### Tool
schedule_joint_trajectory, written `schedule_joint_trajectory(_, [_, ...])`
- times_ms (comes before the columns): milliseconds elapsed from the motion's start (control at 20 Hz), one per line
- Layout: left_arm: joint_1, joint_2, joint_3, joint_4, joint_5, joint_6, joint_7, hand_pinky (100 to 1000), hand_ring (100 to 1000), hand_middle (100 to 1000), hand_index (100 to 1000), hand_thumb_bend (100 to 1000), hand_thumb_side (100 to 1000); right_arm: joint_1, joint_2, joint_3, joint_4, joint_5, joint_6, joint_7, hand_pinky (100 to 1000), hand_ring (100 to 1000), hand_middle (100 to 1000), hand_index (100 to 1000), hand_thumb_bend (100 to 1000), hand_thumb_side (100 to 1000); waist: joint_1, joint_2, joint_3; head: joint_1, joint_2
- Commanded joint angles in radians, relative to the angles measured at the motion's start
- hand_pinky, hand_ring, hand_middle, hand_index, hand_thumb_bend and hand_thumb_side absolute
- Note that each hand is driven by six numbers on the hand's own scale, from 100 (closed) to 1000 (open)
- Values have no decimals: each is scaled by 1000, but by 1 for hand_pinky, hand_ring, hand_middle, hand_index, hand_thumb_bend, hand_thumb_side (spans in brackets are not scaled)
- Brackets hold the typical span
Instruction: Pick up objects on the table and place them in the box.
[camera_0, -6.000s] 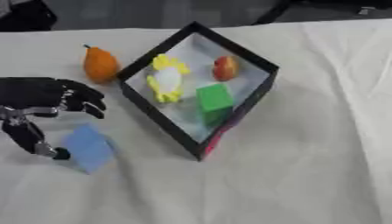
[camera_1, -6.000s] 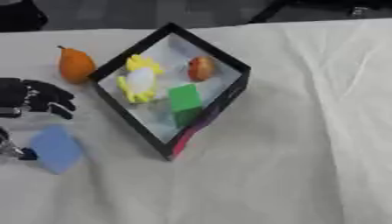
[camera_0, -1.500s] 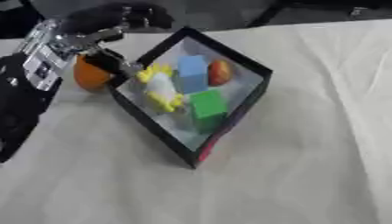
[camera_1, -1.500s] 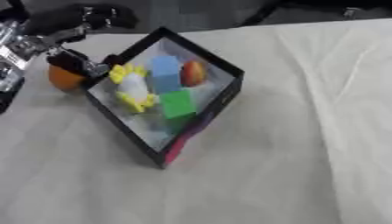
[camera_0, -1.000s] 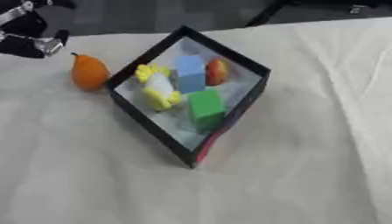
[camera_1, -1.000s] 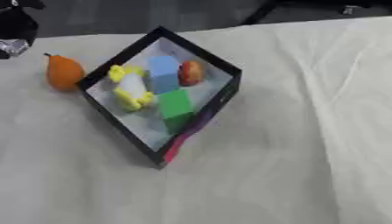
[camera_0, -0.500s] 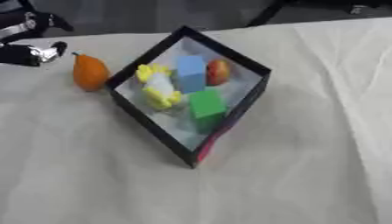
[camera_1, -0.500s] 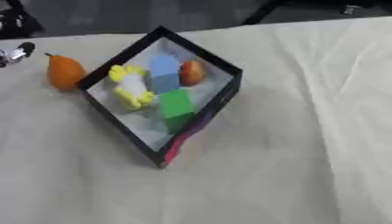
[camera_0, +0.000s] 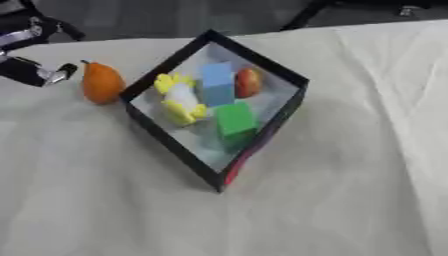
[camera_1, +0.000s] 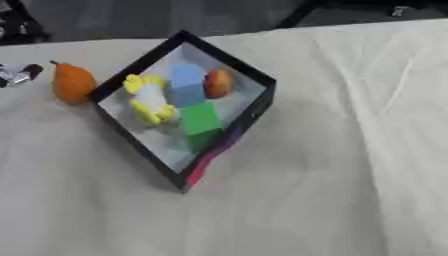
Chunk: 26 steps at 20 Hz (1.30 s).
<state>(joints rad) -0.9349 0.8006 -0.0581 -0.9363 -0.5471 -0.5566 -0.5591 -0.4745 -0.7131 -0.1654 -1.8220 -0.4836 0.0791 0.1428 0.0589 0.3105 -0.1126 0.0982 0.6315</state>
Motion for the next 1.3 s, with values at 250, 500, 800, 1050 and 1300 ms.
schedule_joint_trajectory(250, [-21, 12, 25, 21, -104, -75, -1, 993, 1000, 833, 941, 277, 443, -13, -30, -9, -5, 10, -4, 6, 947, 643, 572, 788, 100, 539, 0, 2, -7, 4, -10])
schedule_joint_trajectory(500, [-24, 5, 26, 31, -124, -90, 16, 995, 1000, 832, 940, 263, 538, -15, -28, -11, -4, 15, -4, 9, 947, 642, 571, 788, 100, 540, 0, 17, -12, 8, -5])
schedule_joint_trajectory(800, [-27, 2, 30, 35, -134, -92, 13, 994, 999, 839, 948, 270, 626, -20, -25, -12, -3, 24, -3, 13, 949, 641, 570, 788, 100, 543, 4, 37, -21, 11, -13])
schedule_joint_trajectory(1050, [-31, -3, 34, 37, -133, -82, 24, 987, 995, 842, 947, 272, 626, -24, -23, -15, -3, 31, -1, 14, 949, 641, 570, 788, 100, 545, 13, 51, -34, 14, -23])
schedule_joint_trajectory(1300, [-30, -4, 30, 29, -181, -72, 67, 982, 993, 840, 945, 311, 605, -24, -22, -17, -1, 40, 4, 18, 950, 641, 570, 788, 100, 549, 23, 61, -43, 17, -33])
